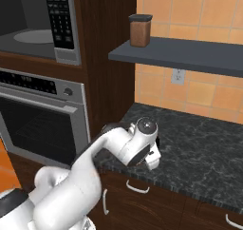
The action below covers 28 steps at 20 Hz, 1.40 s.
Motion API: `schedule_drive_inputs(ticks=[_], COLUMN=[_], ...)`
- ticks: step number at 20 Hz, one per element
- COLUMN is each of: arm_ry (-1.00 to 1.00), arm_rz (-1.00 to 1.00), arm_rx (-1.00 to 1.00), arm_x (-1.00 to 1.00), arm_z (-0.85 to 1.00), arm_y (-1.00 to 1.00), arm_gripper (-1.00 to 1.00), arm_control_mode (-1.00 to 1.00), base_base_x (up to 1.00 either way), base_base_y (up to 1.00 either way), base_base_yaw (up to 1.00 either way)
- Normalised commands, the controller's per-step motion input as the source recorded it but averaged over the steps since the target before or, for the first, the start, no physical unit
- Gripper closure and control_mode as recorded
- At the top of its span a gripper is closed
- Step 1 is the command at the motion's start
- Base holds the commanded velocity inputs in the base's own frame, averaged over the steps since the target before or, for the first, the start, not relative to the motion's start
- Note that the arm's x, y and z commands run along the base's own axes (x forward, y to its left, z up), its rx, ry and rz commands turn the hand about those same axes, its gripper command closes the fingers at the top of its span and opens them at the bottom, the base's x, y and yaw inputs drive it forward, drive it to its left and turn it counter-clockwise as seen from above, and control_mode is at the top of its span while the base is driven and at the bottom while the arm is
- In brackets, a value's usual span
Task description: Open the microwave, place the bowl with waffle inside the microwave, then close the microwave door and turn it on.
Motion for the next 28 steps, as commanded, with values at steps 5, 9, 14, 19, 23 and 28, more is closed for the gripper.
schedule_drive_inputs(ticks=[5, 9, 14, 19, 23, 28], arm_ry=[0.17, 0.15, 0.07, 0.04, 0.00, 0.00], arm_rz=[0.09, 0.11, 0.11, 0.04, 0.00, 0.00], arm_rx=[0.16, 0.21, 0.17, 0.07, 0.00, 0.00], arm_x=[0.83, 0.72, 0.12, 0.01, -0.10, -0.23], arm_z=[-0.52, -0.41, -0.56, -0.43, -0.05, 0.00], arm_y=[-0.33, -0.22, -0.09, 0.10, 0.39, 0.41], arm_gripper=[-1.00, -1.00, -1.00, -1.00, 1.00, 1.00], arm_control_mode=[-1.00, -1.00, -1.00, -1.00, -1.00, -1.00], base_base_x=[0.00, 0.00, 0.00, 0.00, 0.00, 0.00], base_base_y=[0.00, 0.00, 0.00, 0.00, 0.00, 0.00], base_base_yaw=[0.00, 0.00, 0.00, 0.00, 0.00, 0.00])
